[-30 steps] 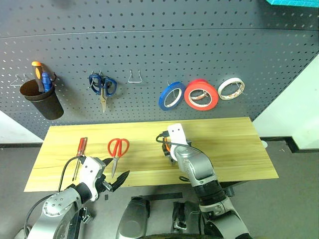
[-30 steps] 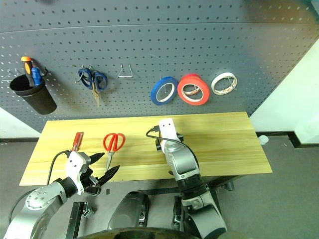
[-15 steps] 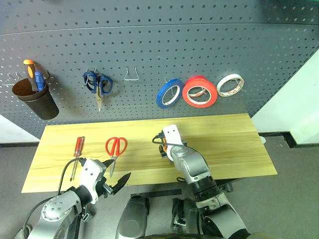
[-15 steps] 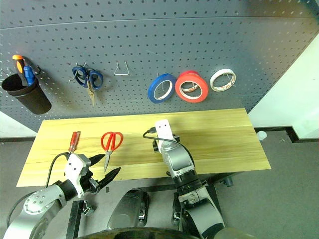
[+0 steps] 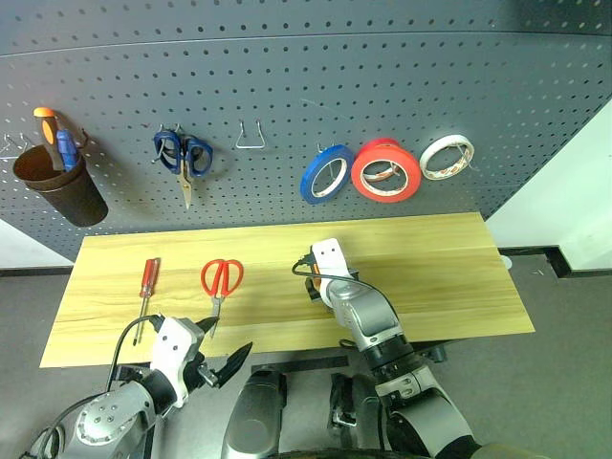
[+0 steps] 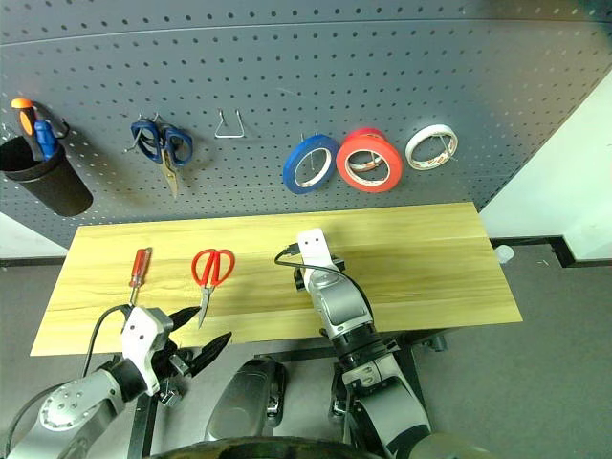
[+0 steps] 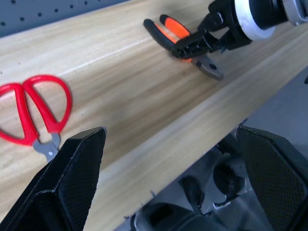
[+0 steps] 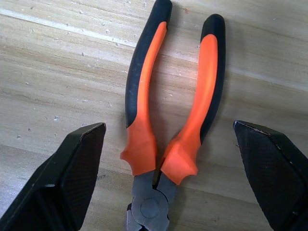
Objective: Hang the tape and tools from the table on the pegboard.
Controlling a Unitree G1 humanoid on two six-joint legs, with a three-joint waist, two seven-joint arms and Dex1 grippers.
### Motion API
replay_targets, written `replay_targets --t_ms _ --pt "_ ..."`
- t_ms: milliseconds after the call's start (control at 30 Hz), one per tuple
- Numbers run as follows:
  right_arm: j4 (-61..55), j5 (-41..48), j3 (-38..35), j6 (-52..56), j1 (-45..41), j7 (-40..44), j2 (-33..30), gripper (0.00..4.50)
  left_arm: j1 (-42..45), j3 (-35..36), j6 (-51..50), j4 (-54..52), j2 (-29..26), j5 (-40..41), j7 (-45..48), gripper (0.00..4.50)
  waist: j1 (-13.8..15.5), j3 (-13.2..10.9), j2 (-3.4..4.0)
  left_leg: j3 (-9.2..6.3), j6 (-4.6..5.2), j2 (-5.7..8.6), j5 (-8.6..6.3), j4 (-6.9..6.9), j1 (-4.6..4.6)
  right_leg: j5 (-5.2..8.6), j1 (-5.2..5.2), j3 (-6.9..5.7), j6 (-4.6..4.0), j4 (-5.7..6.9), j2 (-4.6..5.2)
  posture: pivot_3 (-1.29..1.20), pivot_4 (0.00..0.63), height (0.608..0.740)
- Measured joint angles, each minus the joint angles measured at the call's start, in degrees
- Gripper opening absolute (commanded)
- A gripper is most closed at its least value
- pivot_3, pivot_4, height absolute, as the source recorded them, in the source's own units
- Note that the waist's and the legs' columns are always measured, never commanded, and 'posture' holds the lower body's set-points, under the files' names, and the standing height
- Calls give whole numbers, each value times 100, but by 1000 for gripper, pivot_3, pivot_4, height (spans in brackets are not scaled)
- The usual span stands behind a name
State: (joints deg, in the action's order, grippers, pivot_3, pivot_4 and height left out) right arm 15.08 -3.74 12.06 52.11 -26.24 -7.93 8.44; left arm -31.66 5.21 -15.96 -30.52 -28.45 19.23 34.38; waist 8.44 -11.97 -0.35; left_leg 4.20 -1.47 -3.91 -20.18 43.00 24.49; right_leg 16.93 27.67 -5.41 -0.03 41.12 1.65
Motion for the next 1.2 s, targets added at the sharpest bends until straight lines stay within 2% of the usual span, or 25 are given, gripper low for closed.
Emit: replay_targets --t_ms 267,367,533,567,967,1200 --pt "209 -11 16 -111 -28 53 -2 4442 -133 1 -109 -221 40 3 -102 4500 -1 -71 3 2 0 0 0 -2 2 1 4 1 2 0 0 420 240 676" --pt "256 -18 19 -173 -73 62 -8 3852 -136 2 -145 -250 42 4 -140 4500 1 -98 4 2 0 0 0 -2 4 2 7 1 3 0 0 420 241 676" --pt "266 -49 57 -226 -82 102 -10 2247 -139 7 -247 -364 42 12 -204 4500 0 -118 2 4 0 0 0 -5 7 3 11 3 5 0 1 421 241 676" --pt "266 -52 71 -234 -81 111 -10 2168 -147 7 -252 -367 43 12 -207 4500 0 -119 2 4 0 0 0 -6 8 3 12 3 5 0 1 421 241 676" --pt "192 -51 272 -422 -35 473 -16 2169 -190 7 -209 -360 49 3 -193 4500 4 -122 0 5 -1 0 1 -5 51 2 58 4 6 3 0 421 231 676" --pt "-970 42 567 -393 322 1157 -156 2168 -89 16 234 -85 92 0 -27 4500 18 -119 -5 4 -2 4 2 1 86 1 85 3 9 0 6 424 208 676"
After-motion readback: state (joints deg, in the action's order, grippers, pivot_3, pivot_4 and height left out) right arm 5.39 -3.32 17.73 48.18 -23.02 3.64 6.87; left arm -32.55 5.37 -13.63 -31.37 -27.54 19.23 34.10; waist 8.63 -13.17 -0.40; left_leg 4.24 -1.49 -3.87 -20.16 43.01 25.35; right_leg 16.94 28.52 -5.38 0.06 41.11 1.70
